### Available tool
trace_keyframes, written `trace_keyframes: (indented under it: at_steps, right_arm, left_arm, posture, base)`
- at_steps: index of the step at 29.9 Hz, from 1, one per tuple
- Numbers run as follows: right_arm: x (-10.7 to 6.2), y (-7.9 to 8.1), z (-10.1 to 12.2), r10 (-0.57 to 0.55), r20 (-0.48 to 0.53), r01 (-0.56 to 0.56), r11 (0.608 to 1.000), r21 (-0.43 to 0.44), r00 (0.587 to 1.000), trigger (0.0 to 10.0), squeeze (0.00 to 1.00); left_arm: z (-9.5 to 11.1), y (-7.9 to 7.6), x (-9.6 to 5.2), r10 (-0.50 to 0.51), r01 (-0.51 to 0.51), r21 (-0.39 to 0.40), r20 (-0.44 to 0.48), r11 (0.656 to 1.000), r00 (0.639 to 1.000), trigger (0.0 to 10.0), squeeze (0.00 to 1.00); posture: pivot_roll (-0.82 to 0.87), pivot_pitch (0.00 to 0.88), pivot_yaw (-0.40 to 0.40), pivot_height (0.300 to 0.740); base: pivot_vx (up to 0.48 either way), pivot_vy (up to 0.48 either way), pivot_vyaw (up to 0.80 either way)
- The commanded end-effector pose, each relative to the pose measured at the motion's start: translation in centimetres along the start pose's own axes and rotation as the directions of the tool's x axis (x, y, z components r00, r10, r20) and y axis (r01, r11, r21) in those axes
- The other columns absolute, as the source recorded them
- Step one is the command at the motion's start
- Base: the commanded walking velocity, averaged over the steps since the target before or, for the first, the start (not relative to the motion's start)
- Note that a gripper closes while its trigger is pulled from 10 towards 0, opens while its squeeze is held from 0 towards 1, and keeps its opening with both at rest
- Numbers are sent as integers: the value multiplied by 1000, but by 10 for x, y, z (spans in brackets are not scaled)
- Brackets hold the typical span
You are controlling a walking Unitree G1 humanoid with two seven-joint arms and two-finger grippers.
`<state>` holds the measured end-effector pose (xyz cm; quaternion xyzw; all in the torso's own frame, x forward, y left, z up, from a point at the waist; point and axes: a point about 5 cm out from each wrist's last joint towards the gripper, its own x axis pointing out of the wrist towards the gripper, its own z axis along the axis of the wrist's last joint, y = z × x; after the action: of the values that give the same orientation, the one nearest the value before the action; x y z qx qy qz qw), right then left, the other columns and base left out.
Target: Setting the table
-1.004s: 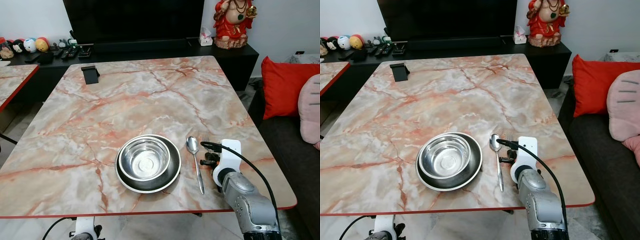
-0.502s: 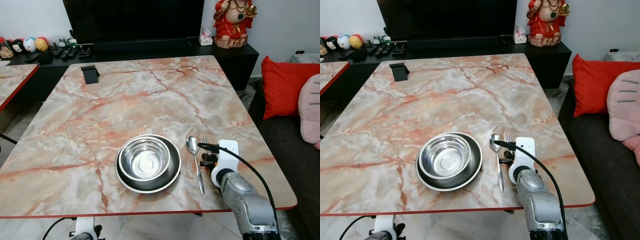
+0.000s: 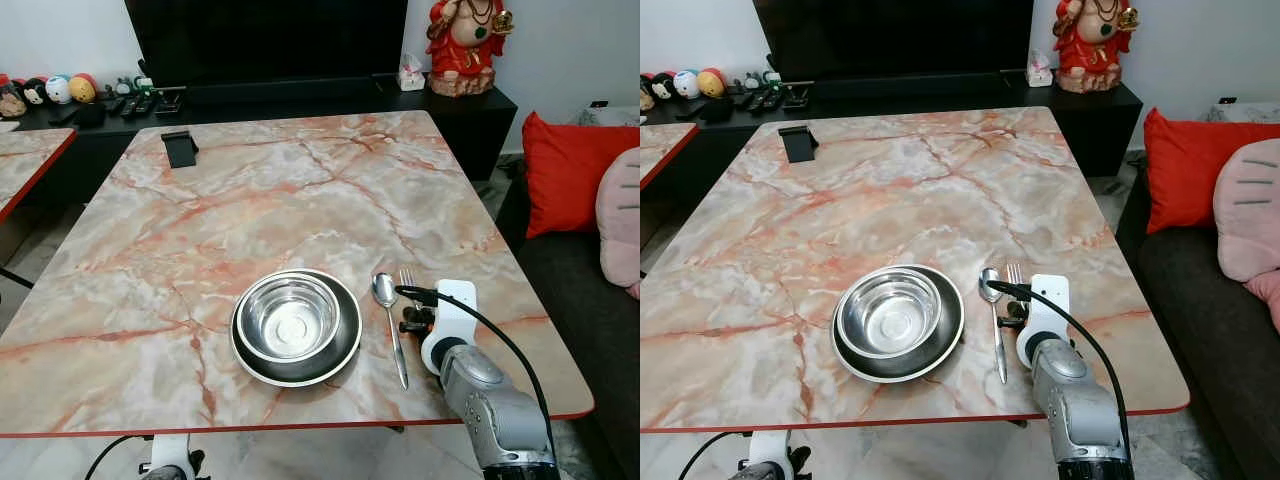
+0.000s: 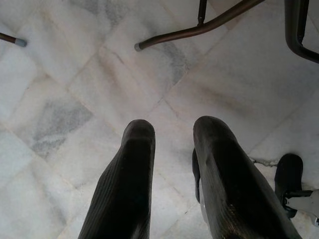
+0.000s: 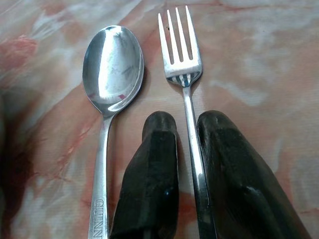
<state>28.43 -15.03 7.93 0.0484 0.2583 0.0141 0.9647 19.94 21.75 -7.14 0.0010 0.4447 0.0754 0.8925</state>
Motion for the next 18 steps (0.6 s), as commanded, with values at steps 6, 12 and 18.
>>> trace_keyframes:
  at_steps: [6,12,18]
  right_arm:
    - [-1,2,1,11,-7,-11,1000,12,1000,10000,459]
    - [0,2,0,5,-7,-5,1000,9,1000,10000,0]
    - [0,2,2,2,-1,-2,1000,8,1000,10000,0]
  left_arm:
    - [-3,2,-1,1,-1,8,-10,1000,1000,10000,0]
    - [-3,2,-1,1,-1,9,-10,1000,1000,10000,0]
    - [-2,2,0,-7,7,34,-9,999,1000,10000,0]
  posture:
    - [-115,0,48,740]
    - [-114,0,47,740]
    - [-114,0,47,740]
  base:
    - [0,0,0]
    - [0,0,0]
    - [0,0,0]
